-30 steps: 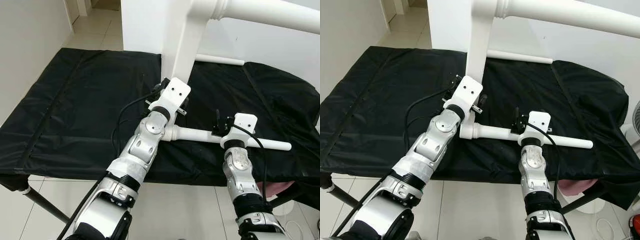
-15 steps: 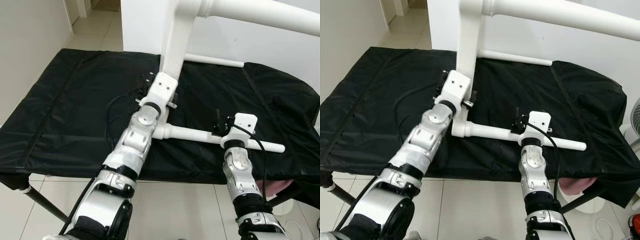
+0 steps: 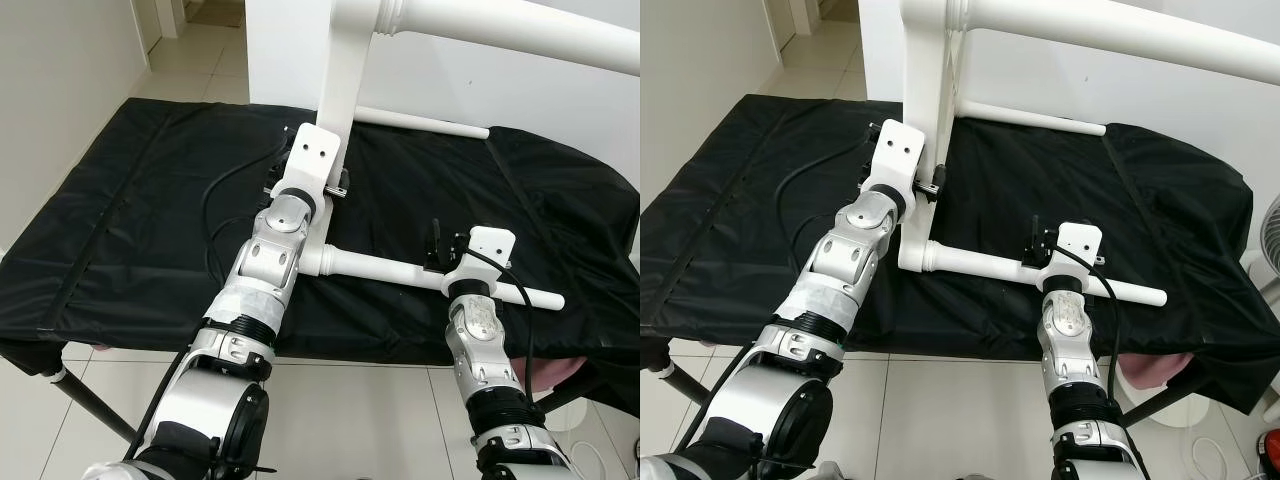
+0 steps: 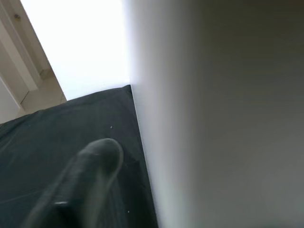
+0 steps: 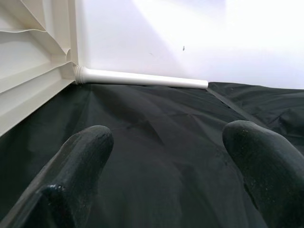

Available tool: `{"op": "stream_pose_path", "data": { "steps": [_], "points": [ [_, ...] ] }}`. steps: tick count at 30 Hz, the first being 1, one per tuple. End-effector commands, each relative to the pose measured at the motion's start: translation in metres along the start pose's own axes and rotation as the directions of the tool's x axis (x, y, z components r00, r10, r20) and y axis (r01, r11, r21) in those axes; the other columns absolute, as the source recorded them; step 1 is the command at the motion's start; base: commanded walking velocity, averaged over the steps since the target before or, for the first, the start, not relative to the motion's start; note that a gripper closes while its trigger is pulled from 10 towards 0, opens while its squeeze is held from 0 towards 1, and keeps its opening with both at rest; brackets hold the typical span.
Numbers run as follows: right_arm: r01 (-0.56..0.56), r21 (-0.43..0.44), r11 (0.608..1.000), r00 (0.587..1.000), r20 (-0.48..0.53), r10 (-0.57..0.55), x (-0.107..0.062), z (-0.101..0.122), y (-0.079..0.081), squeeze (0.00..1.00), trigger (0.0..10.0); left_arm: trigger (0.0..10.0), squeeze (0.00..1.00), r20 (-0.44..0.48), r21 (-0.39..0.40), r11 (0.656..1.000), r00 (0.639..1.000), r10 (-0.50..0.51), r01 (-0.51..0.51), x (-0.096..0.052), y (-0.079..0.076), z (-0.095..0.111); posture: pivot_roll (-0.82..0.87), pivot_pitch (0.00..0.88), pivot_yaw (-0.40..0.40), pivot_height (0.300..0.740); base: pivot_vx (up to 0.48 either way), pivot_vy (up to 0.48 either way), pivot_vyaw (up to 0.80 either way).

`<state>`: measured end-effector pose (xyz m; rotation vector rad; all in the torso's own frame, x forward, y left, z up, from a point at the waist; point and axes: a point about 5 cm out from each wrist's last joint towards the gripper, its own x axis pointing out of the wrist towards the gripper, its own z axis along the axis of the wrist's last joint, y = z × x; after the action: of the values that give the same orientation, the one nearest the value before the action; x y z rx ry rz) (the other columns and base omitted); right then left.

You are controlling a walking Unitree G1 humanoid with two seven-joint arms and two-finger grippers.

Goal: Building children table

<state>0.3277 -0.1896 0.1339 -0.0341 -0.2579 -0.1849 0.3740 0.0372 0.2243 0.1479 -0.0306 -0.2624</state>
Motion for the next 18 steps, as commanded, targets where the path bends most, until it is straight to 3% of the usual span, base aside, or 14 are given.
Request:
{"op": "stream_pose_path", "data": {
  "steps": [1, 13, 17, 18],
  "points": [
    [0.010, -0.006, 1.000, 1.000, -0.011, -0.010, 0.000, -0.002, -0.001, 0.00, 10.0, 0.0, 0.00, -0.083, -0.163, 0.865, 0.880, 0.468, -0.475, -0.012, -0.050, 0.020, -0.04, 0.000, -0.028, 0.740, 0.000, 0.000, 0.00],
    [0.017, -0.005, 1.000, 1.000, -0.013, -0.017, -0.001, -0.003, -0.001, 0.00, 10.0, 0.0, 0.00, -0.050, -0.134, 0.862, 0.872, 0.487, -0.489, -0.012, -0.048, 0.023, -0.04, 0.000, -0.022, 0.740, 0.000, 0.000, 0.00],
    [0.018, -0.004, 1.000, 1.000, -0.014, -0.018, -0.001, -0.003, 0.000, 0.00, 10.0, 0.0, 0.00, -0.025, -0.108, 0.855, 0.861, 0.507, -0.507, -0.014, -0.037, 0.022, -0.04, 0.000, -0.020, 0.740, 0.000, 0.000, 0.00],
    [0.019, -0.005, 1.000, 1.000, -0.014, -0.020, -0.002, -0.004, -0.001, 0.00, 10.0, 0.0, 0.00, -0.019, -0.100, 0.846, 0.851, 0.525, -0.524, -0.015, -0.028, 0.020, -0.04, 0.000, -0.016, 0.740, 0.000, 0.000, 0.00]
  ]
}}
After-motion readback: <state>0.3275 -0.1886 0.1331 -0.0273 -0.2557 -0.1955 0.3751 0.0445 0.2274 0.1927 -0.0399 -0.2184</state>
